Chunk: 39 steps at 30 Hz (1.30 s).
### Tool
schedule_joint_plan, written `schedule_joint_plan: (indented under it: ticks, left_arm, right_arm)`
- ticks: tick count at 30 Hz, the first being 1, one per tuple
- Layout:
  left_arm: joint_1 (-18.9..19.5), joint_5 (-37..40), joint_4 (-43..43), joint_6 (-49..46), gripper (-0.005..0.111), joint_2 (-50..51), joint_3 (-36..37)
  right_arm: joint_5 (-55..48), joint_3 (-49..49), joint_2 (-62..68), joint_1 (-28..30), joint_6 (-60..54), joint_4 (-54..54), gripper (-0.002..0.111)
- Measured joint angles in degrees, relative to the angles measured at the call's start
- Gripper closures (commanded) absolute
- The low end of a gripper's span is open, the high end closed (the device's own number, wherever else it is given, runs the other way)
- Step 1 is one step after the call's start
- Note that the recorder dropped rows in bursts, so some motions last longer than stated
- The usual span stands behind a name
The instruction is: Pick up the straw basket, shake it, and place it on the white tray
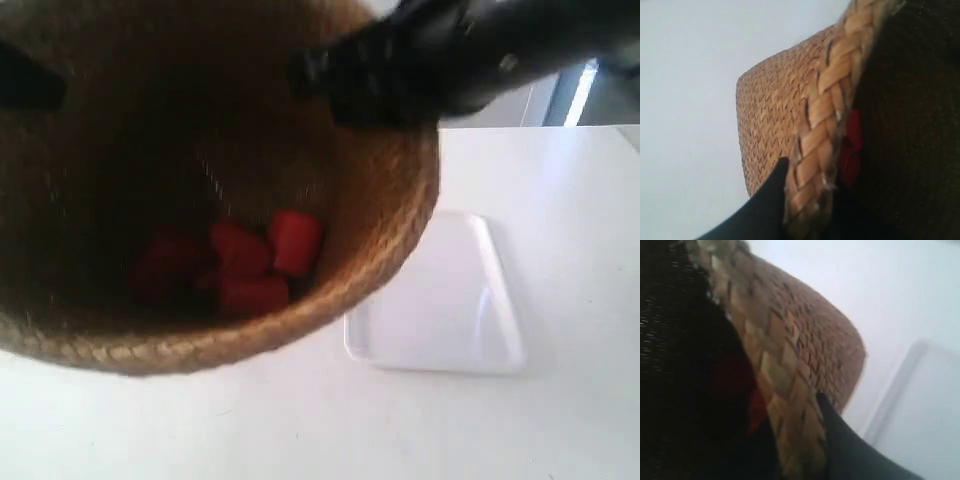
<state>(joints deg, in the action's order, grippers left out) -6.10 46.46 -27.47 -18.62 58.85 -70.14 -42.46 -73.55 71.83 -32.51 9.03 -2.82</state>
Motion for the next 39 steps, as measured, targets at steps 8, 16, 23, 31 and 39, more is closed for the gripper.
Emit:
schedule_joint_plan:
  ticks: [8,16,23,31,39]
  left_arm:
    - [1.3,-1.6,4.9,3.2,0.107,2.9,4.2]
    - [1.7,-1.7,4.6,3.1,0.107,1.4,4.3]
    - [1.7,-2.0,4.6,3.1,0.107,1.4,4.6]
    - [1.7,-6.5,4.1,3.1,0.107,1.4,11.8]
    - [1.9,-3.8,-4.2,-2.1,0.107,-5.1,0.6]
  right_arm:
    - [2.3,5.6,6.0,0.0,4.1,4.9,0.108]
    - [3.2,5.7,4.5,-0.1,3.8,2.0,0.108]
    - [3.3,5.7,4.6,-0.1,3.8,2.0,0.108]
    - [4.2,7.5,7.3,-0.1,3.8,2.0,0.108]
    - [1.2,-2.4,-3.4,-2.0,1.2,1.1,0.108]
